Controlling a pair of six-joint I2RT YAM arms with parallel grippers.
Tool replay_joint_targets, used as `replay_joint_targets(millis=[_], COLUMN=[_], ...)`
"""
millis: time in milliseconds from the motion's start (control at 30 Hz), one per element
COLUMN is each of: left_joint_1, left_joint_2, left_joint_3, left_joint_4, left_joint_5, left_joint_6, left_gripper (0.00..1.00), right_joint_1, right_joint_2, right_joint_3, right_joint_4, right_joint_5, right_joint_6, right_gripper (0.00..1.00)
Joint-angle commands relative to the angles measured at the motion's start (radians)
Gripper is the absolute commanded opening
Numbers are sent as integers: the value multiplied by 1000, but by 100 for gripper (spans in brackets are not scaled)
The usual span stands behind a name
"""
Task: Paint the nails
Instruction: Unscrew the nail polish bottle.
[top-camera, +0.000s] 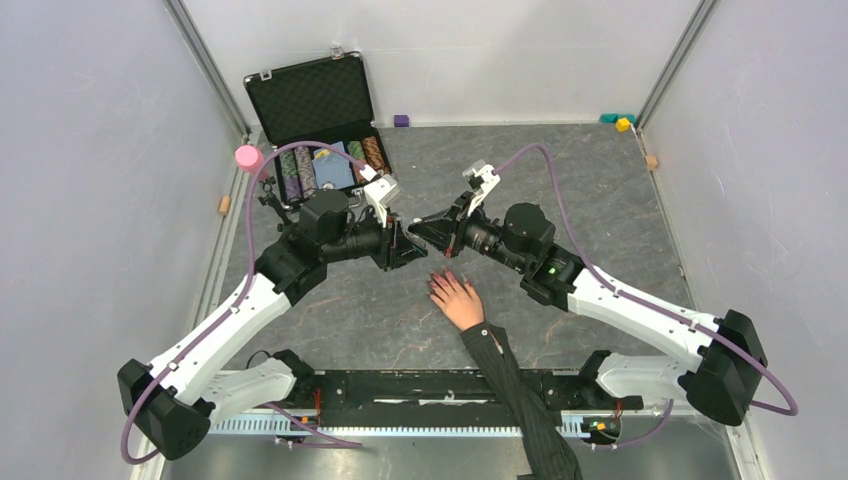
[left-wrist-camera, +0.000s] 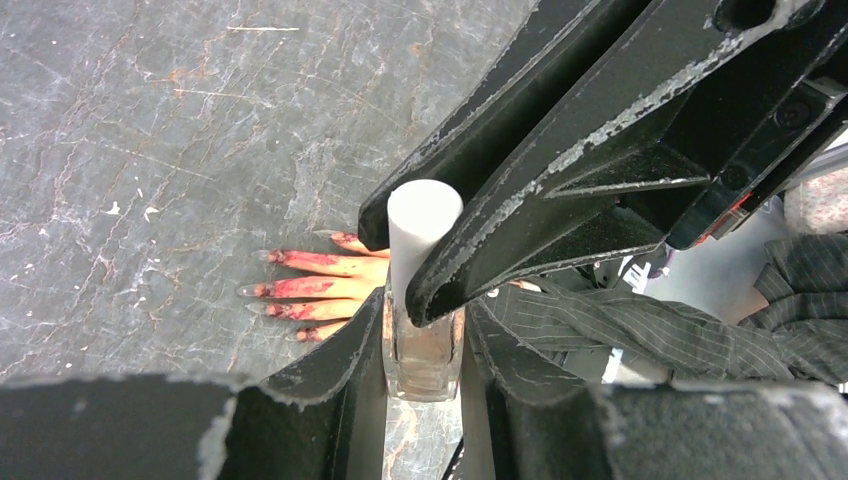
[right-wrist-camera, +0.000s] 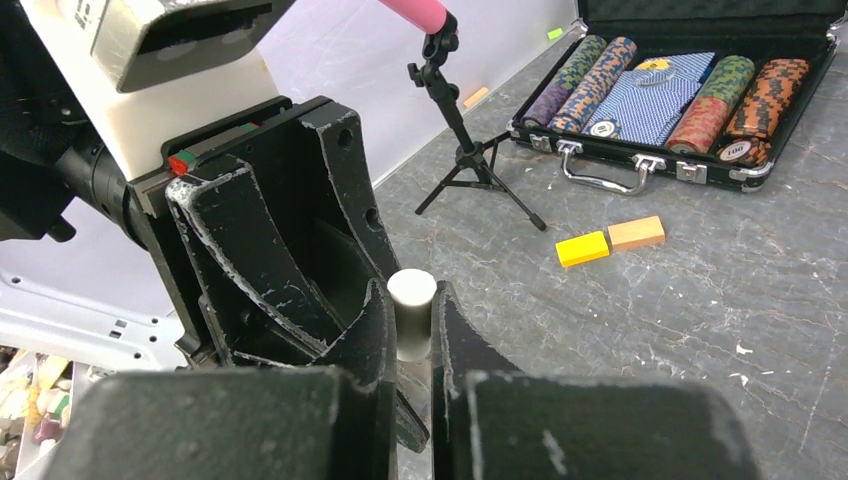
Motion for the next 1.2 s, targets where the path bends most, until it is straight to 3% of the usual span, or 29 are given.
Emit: replay_joint_targets(millis=[0,200,467,700,967,1067,1167], left_joint_1=[-2,-2,-3,-2,-3,-3,-2], left_joint_2=[-25,-75,-128,-110,-105,-109,-109], left_joint_3=[40,35,-1,1,-2,-5,1], left_joint_4=[39,75,225,239,240,234,185], left_joint_5=[129,316,630,686,673,644,576], left_joint_6=[30,57,-12,-34,-35,-21,18], left_gripper=[2,2,2,2,2,2,2], right_joint_1=[1,-30,-55,-54,-55,-61,-79], right_joint_2=[-15,-46,-109,-131,-151,-169,-189], right_joint_3=[46,40,-33,-59,-63,-50,-19], right_joint_4=[11,36,262,413,380,298,186], right_joint_5=[-13,-204,-569,-739,-705,-634,-534], right_joint_6=[-73,-139,-140,-87,-111,-149,-183], right_gripper=[0,0,0,0,0,22,57])
